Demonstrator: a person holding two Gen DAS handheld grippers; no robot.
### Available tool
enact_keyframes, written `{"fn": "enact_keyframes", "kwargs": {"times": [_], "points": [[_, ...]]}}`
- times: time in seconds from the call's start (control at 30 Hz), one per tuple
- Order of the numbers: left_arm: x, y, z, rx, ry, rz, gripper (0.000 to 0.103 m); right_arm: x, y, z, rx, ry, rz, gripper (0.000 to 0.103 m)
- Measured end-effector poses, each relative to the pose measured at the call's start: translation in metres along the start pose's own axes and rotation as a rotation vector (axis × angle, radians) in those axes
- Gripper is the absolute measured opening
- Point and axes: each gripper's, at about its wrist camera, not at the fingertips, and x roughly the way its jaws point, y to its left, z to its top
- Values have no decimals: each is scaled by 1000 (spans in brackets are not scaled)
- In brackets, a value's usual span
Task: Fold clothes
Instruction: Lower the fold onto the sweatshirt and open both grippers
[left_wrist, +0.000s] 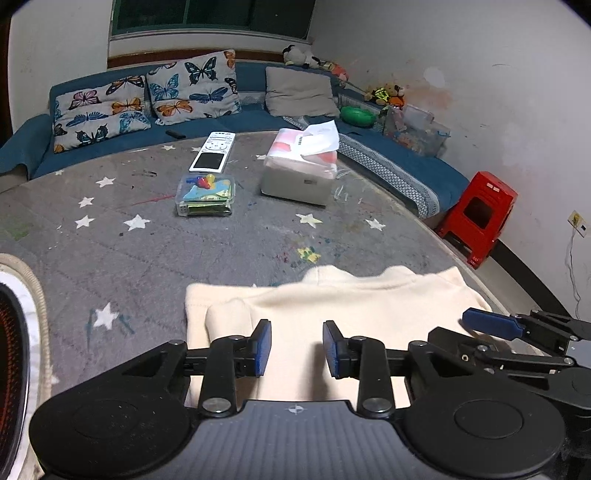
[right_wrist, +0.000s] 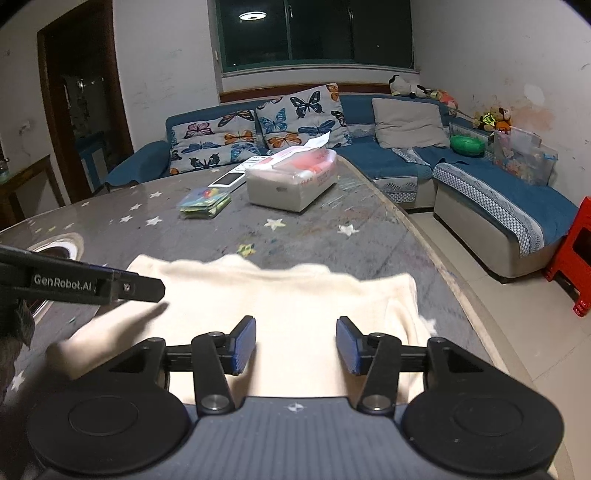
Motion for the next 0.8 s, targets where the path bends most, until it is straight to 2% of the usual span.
{"fn": "enact_keyframes", "kwargs": {"times": [0.27,0.47,0.63,0.8], "points": [[-20,2,-25,23,-9,18,40,-36,1,-27,-20,-4,-11,55],[-34,4,-44,41,-14,35,40,-47,1,-44,-32,7,-31,56],[-44,6,-57,44,-20,43,40,-56,7,-42,-45,-19,-32,56],[-47,8,-63,38,-20,52,40,-59,19,-36,-53,-53,9,57]]}}
